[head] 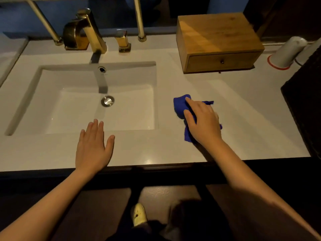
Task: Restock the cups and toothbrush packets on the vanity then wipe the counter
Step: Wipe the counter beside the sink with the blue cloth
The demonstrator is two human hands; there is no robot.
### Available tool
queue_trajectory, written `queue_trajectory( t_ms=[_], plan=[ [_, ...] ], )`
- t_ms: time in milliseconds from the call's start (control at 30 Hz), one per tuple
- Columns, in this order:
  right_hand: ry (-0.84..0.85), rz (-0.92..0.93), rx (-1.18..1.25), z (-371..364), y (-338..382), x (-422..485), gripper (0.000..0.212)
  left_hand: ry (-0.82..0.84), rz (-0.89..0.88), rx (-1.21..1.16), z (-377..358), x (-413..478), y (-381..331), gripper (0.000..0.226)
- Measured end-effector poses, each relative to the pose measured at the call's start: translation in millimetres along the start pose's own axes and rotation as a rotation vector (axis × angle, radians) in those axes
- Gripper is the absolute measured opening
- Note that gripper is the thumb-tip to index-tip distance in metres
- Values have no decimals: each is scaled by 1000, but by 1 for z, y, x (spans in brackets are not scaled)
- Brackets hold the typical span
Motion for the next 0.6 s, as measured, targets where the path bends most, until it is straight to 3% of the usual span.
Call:
queue_trajectory(
  t_ms=[67, 167, 400, 600],
  plan=[
    [192, 78, -125, -19, -20, 20, 46, -2, 3, 4, 0, 0, 0, 76],
    [305, 142, -239, -47, -19, 40, 54, -9, 4, 11, 0, 1, 0, 76],
    [403, 274, -194, -82, 65, -6, 61, -12, -1, 20, -1, 2, 0, 77],
    [395, 271, -187, -88, 107, -60, 59, -6, -2, 5, 1, 2, 0, 73]
  ],
)
Point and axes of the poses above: each hand's wrist, its own x-axis towards the middle knuckle, its own z-axis out of the back of the hand, y = z × x, the point moved 6 cm from there along x, towards the middle knuckle, and after that the axes turned 9 degrees about z, right-handed, at the moved point
